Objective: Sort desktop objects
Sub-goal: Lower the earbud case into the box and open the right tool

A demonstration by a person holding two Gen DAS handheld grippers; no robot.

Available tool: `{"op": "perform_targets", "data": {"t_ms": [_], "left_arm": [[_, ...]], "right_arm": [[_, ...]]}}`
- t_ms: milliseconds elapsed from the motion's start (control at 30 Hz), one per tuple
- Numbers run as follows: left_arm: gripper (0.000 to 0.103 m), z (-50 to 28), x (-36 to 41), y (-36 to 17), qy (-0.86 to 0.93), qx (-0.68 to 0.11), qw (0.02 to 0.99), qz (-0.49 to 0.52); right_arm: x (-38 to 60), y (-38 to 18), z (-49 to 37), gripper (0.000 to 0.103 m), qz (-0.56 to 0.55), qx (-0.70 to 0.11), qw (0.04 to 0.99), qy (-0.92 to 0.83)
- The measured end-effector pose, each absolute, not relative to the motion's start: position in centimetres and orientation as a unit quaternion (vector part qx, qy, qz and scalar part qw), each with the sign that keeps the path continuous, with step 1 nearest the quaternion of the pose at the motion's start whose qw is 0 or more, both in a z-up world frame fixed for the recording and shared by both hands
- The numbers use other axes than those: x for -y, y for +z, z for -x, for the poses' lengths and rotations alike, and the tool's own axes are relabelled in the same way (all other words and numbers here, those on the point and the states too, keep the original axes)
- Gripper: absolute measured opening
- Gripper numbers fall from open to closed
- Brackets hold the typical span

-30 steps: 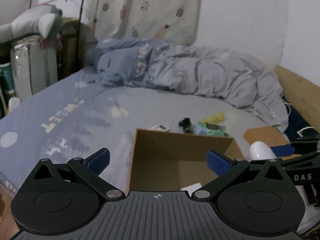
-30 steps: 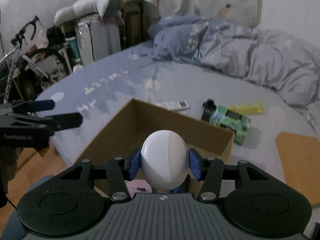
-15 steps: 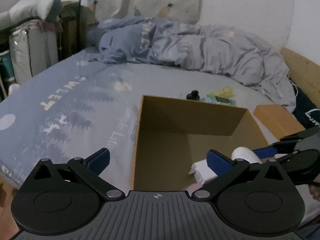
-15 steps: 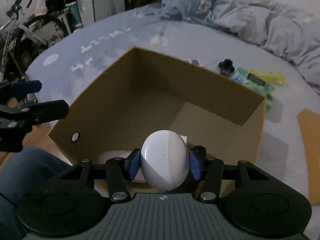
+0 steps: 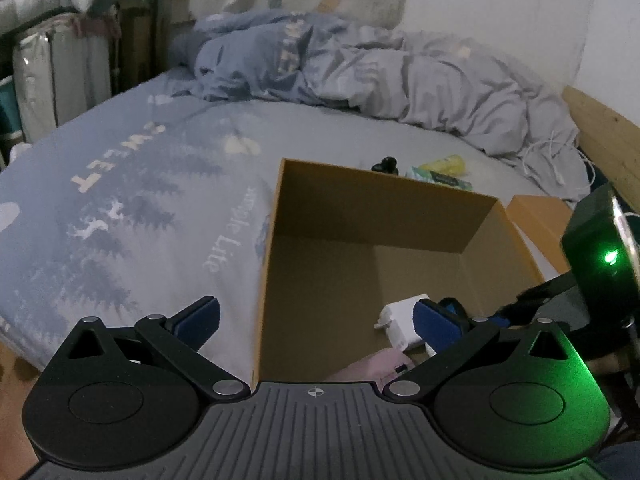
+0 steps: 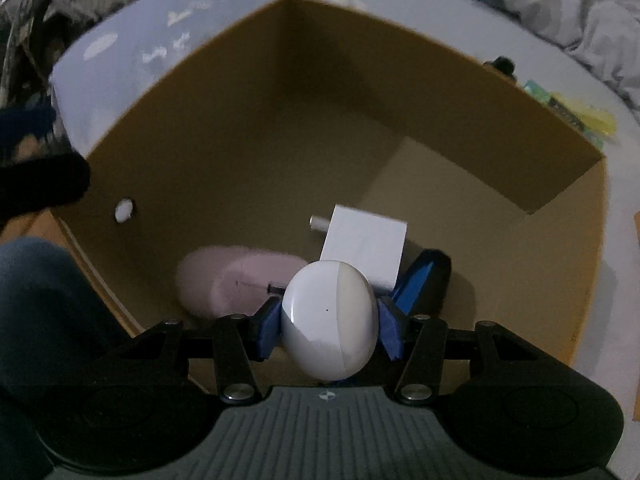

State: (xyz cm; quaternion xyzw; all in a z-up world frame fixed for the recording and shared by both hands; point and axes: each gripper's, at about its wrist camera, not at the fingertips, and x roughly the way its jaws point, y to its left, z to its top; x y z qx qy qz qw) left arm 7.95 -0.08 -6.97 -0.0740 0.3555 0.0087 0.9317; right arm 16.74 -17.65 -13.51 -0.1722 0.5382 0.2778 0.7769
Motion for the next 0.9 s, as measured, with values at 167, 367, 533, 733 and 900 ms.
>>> {"op": "perform_targets", "data": {"t_ms": [167,367,533,733,900], "left_arm": [[0.103,-8.3,0.1,-7.2,0.009,-0.361,0.929,0.076],[0.103,-8.5,0.3,-7.7,0.007,-0.369,0.927,0.073],[0.103,-8.5,0.3,-7.8,0.005,-0.372,0.926,0.07],[0.103,-8.5,0.2,-8.1,0.006,-0.377,0.924,0.071],[0.103,-8.5,0.1,-8.3,0.006,-0.382,0.921,0.07]], "right_arm": [[17.3,-14.5,-16.2,0.051,0.186,-0.555,0.761,0.281],[16.8,-15.7,-15.3,0.051,0.202,-0.575,0.739,0.286],[16.3,-17.1,-14.0,0.051,0.221,-0.591,0.722,0.282],[16.4,-18.4,-11.9,0.051,0.225,-0.6,0.716,0.276],[16.5,-18.6,-9.5,0.058,0.229,-0.597,0.719,0.273]]}}
